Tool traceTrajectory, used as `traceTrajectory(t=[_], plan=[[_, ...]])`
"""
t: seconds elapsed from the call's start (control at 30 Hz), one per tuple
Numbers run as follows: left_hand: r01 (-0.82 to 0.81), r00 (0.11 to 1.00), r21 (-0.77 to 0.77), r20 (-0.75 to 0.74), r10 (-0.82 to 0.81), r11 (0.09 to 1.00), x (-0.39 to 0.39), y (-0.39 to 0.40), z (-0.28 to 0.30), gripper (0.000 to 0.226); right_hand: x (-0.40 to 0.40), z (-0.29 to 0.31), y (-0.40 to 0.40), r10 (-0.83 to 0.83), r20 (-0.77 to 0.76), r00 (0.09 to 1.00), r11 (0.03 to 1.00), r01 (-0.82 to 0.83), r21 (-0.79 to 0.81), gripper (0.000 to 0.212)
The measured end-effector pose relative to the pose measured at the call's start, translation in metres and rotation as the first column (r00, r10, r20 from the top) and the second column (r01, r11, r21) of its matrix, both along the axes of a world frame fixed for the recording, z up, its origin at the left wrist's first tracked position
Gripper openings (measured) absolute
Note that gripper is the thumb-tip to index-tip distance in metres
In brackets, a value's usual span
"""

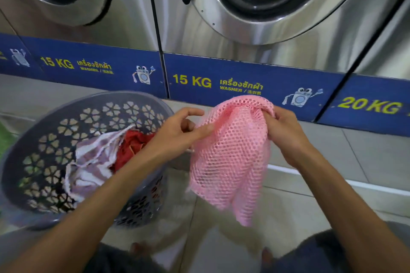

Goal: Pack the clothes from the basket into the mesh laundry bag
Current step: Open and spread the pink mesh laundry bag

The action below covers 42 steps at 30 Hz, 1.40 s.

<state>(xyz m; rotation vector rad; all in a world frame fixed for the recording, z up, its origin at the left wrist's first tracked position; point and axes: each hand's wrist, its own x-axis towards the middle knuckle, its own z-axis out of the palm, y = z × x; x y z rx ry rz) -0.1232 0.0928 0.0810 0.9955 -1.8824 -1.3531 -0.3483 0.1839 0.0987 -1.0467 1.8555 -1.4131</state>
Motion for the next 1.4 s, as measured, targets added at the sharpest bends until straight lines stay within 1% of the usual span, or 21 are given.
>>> traceTrajectory(t=[0.1,0.13,0.23,0.33,0.4,0.53,0.6,0.67,0.73,0.77,0.8,0.87,0.97,1.07,1.13,1.2,1.23,1.3,1.33,1.37,1.4], plan=[[0.054,0.981,-0.071,0.188,-0.04,0.996,0.007,-0.003,-0.015,0.034,-0.018,-0.004,0.0,-0.056,0.046,0.997,0.997,0.053,0.064,0.023],[0.057,0.973,-0.089,0.228,-0.036,0.994,0.008,-0.002,-0.019,0.041,-0.018,-0.007,-0.002,-0.045,0.041,0.998,0.994,0.041,0.1,0.025],[-0.024,0.971,-0.155,0.232,0.06,0.988,0.011,0.003,-0.021,0.059,-0.006,-0.015,-0.008,0.061,-0.049,0.997,0.98,-0.05,0.194,0.027],[-0.149,0.974,-0.069,0.162,0.158,0.986,0.012,0.006,-0.013,0.039,0.006,-0.017,-0.012,0.21,-0.157,0.965,0.944,-0.157,0.291,0.028],[-0.177,0.975,-0.005,0.133,0.176,0.984,0.012,0.009,-0.004,0.023,0.011,-0.018,-0.013,0.248,-0.142,0.958,0.93,-0.194,0.312,0.028],[-0.142,0.975,-0.061,0.161,0.151,0.988,0.009,0.016,0.006,0.009,0.013,-0.015,-0.012,0.271,-0.119,0.955,0.939,-0.235,0.25,0.026],[-0.092,0.968,-0.053,0.23,0.102,0.994,0.009,0.019,0.003,0.022,0.012,-0.012,-0.008,0.263,-0.149,0.953,0.95,-0.229,0.211,0.025],[-0.007,0.94,0.016,0.34,0.001,1.0,0.009,0.019,0.0,0.054,0.008,-0.009,-0.004,0.216,-0.17,0.962,0.968,-0.188,0.165,0.027],[0.119,0.844,0.093,0.515,-0.15,0.988,0.007,0.022,0.0,0.081,0.004,-0.005,-0.001,0.157,-0.14,0.978,0.983,-0.141,0.115,0.027],[0.178,0.781,0.131,0.584,-0.221,0.975,0.005,0.023,0.001,0.085,0.001,-0.002,0.001,0.134,-0.12,0.984,0.988,-0.124,0.092,0.024],[0.22,0.737,0.16,0.619,-0.271,0.962,0.004,0.024,0.001,0.078,-0.001,0.002,0.004,0.12,-0.109,0.987,0.991,-0.113,0.071,0.02],[0.238,0.746,0.18,0.595,-0.298,0.954,0.002,0.024,0.001,0.054,-0.005,0.005,0.009,0.104,-0.105,0.989,0.995,-0.102,0.024,0.015],[0.18,0.83,0.096,0.52,-0.204,0.979,0.007,0.015,-0.002,0.03,-0.01,0.006,0.013,0.081,-0.089,0.993,0.996,-0.083,-0.022,0.014],[0.079,0.847,-0.081,0.531,-0.024,0.994,0.01,0.008,0.002,0.041,-0.023,0.004,0.012,0.064,-0.051,0.997,0.998,-0.063,0.031,0.012],[0.058,0.857,-0.143,0.515,0.024,0.988,0.011,0.005,0.005,0.047,-0.031,0.001,0.01,0.06,-0.085,0.995,0.995,-0.054,0.082,0.011],[0.037,0.866,-0.125,0.498,0.03,0.991,0.013,0.004,0.006,0.046,-0.037,-0.004,0.007,0.068,-0.204,0.977,0.99,-0.042,0.132,0.011],[-0.002,0.874,-0.099,0.483,0.049,0.995,0.013,0.004,0.006,0.043,-0.036,-0.007,0.006,0.087,-0.341,0.936,0.983,-0.026,0.179,0.014],[-0.104,0.898,-0.057,0.424,0.118,0.993,0.01,0.005,0.003,0.038,-0.028,-0.014,0.003,0.143,-0.656,0.741,0.962,0.05,0.267,0.026],[-0.141,0.913,-0.027,0.383,0.141,0.99,0.008,0.005,0.002,0.037,-0.021,-0.016,0.003,0.16,-0.719,0.676,0.963,0.052,0.264,0.031],[-0.165,0.929,0.019,0.338,0.149,0.986,0.006,0.005,0.001,0.034,-0.012,-0.015,0.003,0.191,-0.696,0.692,0.966,-0.009,0.257,0.033],[-0.177,0.947,0.083,0.287,0.147,0.981,0.004,0.005,0.001,0.031,-0.001,-0.013,0.003,0.255,-0.59,0.766,0.96,-0.129,0.248,0.032]])
